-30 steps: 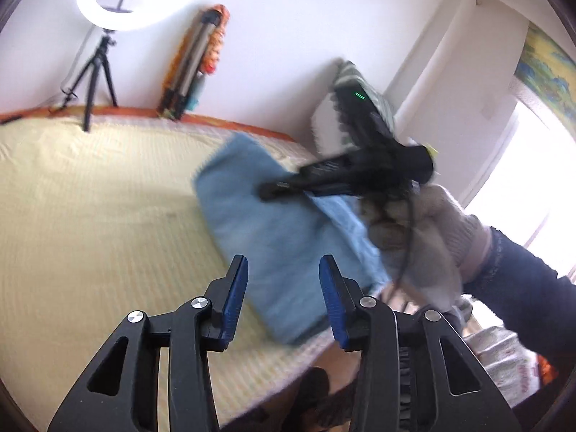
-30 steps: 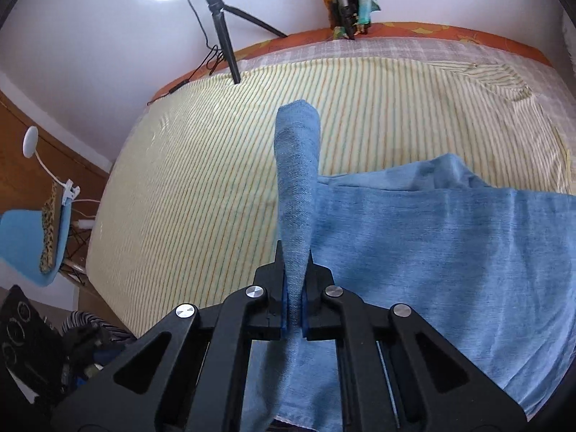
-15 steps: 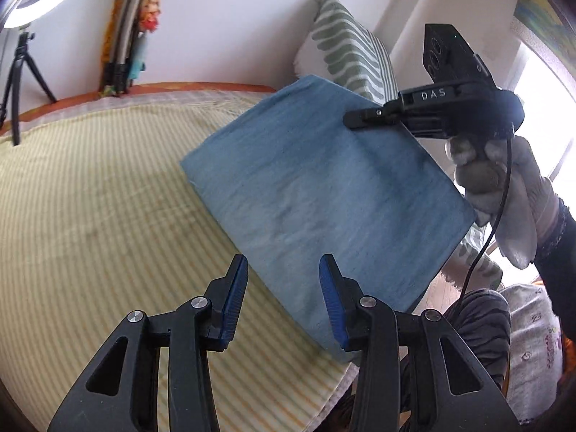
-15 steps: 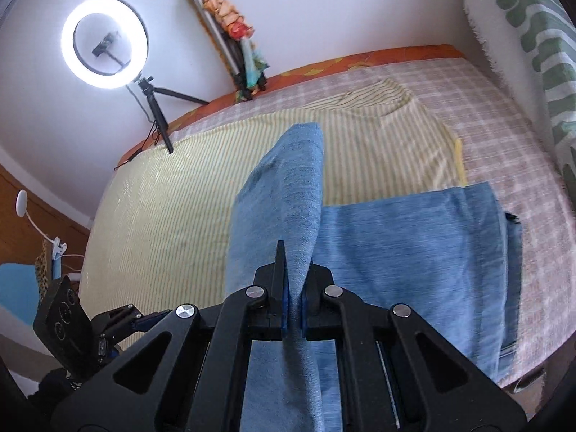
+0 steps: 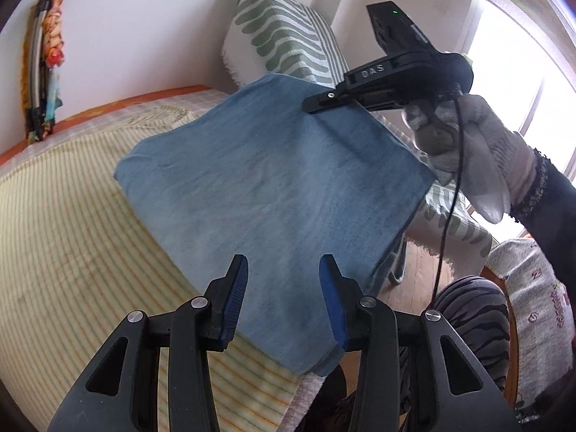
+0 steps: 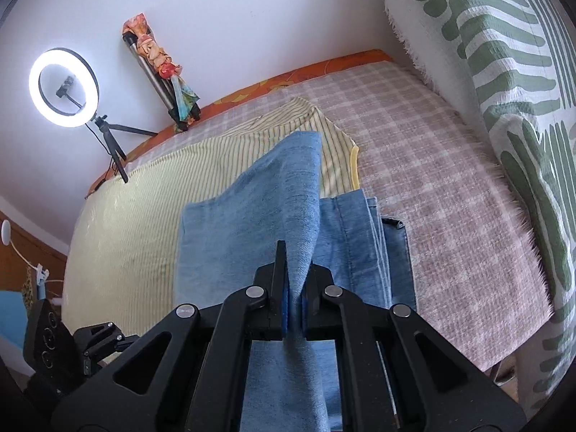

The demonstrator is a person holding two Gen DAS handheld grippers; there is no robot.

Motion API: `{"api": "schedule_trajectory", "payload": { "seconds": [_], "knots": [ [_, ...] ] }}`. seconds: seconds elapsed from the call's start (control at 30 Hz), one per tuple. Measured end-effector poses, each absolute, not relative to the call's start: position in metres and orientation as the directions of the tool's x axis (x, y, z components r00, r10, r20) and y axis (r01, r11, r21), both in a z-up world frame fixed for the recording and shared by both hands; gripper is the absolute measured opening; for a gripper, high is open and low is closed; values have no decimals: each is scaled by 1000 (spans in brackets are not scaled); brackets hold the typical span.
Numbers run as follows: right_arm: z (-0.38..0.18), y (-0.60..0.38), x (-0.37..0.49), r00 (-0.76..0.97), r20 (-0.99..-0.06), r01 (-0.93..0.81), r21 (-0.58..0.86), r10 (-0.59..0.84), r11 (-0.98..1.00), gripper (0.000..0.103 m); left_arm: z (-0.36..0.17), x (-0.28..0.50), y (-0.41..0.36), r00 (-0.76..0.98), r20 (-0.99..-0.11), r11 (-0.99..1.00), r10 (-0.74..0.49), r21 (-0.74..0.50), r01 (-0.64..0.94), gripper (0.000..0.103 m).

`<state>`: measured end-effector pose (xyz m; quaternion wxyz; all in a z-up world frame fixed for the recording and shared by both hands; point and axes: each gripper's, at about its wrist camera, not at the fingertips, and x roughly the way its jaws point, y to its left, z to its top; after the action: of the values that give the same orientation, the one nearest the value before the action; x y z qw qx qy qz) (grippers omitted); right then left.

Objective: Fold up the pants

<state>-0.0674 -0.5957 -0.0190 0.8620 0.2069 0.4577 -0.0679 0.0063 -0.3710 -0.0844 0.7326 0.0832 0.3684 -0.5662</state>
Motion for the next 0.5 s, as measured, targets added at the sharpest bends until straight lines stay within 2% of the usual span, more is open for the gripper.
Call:
{"api": "schedule_trajectory", "payload": {
  "seconds": [0.43,0.47,0.5],
  "knots": [
    [-74,-643,-74,558,-828,340,291,58,894,5,-114,-32,-422,-9,-701,226,-713,-242,944,40],
    [-78,-646,-74,548,-834,347,288,56,893,7,-114,-33,-424,-11,-702,222,-712,-240,945,40],
    [-80,-647,-75,542,-839,352,280,50,893,15,-115,-34,-425,-18,-702,216,-712,-244,945,40]
  ]
}}
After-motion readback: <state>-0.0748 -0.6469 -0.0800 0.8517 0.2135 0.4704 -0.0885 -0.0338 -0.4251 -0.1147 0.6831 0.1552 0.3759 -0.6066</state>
